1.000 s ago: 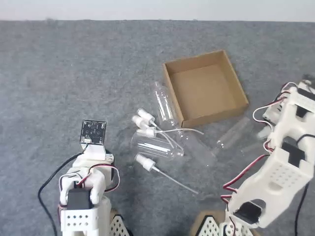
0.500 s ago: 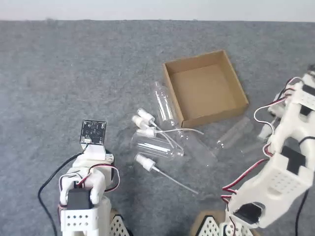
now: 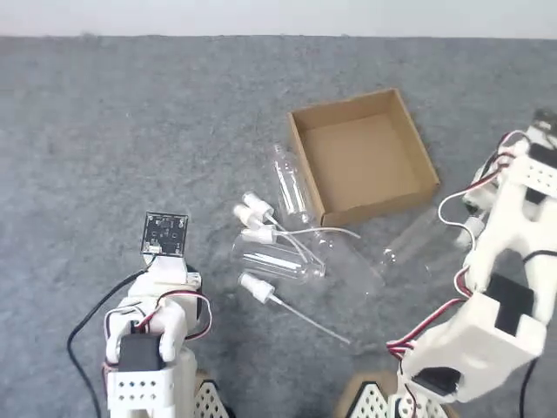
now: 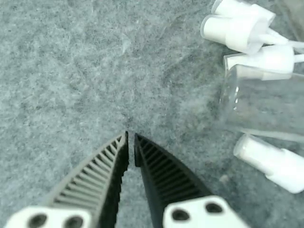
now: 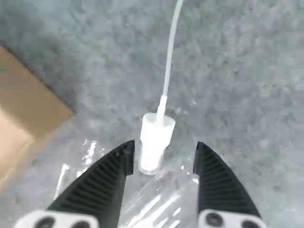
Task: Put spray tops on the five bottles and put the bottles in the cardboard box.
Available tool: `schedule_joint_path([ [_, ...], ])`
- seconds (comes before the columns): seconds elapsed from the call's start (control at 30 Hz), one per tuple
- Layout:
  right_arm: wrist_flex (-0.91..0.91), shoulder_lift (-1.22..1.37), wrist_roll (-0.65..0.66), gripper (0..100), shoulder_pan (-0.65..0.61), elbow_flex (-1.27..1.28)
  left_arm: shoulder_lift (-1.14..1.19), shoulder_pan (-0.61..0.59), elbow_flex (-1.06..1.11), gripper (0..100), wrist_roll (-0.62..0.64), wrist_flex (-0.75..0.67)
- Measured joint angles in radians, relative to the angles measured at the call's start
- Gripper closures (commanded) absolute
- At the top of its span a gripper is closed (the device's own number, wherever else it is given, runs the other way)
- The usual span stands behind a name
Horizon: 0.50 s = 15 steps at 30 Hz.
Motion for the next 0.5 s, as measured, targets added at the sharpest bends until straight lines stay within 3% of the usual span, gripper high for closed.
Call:
schedule_joint_path([
  [0.5, -0.187, 0.157, 0.000, 86.4, -0.003, 0.078, 0.000, 0.000, 0.000, 99, 0.000, 0.000],
])
